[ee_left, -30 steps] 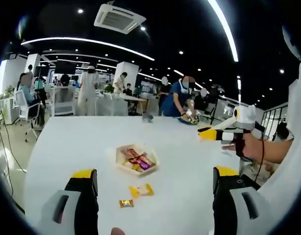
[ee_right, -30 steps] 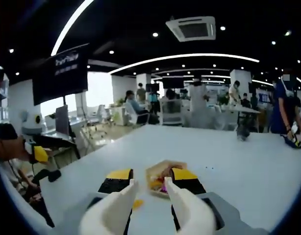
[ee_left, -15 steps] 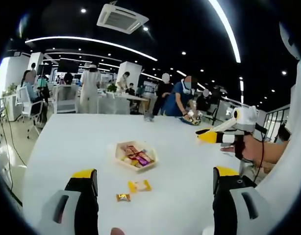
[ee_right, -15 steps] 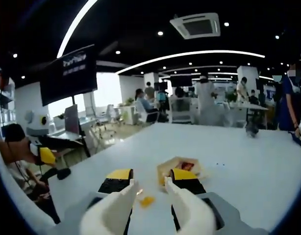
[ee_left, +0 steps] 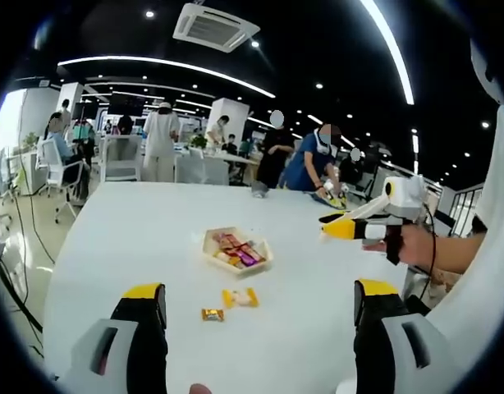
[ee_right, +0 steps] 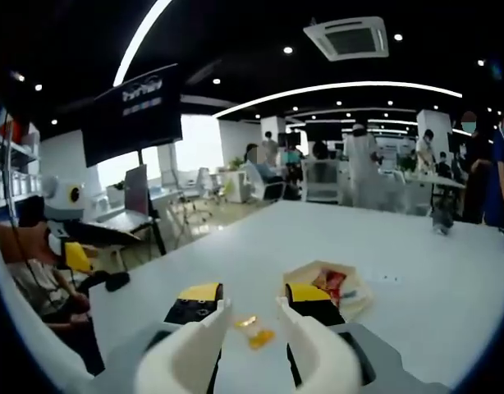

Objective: Place the target food into the container with the food tongs after gripping and lifting it, then release it inside without dropping or visibly crushing the food.

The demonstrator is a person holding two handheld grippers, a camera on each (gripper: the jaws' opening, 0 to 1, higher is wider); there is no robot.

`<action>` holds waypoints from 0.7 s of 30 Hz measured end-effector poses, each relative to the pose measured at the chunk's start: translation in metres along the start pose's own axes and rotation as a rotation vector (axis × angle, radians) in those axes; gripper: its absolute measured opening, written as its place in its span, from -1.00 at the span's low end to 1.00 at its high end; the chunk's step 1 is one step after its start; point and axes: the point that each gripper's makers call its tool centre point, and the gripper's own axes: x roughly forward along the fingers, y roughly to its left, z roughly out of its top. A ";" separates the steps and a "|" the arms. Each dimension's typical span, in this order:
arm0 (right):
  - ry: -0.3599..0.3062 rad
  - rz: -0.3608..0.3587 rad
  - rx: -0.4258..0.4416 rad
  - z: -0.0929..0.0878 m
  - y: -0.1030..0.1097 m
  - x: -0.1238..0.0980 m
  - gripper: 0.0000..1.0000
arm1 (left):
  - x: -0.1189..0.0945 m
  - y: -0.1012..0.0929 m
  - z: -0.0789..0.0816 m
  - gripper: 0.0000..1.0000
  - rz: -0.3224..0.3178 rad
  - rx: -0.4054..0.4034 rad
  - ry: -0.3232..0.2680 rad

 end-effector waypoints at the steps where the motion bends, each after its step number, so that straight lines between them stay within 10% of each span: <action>1: 0.001 0.004 0.002 -0.002 0.001 0.003 -0.41 | -0.002 0.001 0.000 0.91 0.005 -0.001 -0.004; 21: 0.082 0.201 -0.044 -0.025 0.038 0.073 -0.41 | -0.038 0.026 -0.013 0.99 0.140 -0.022 0.007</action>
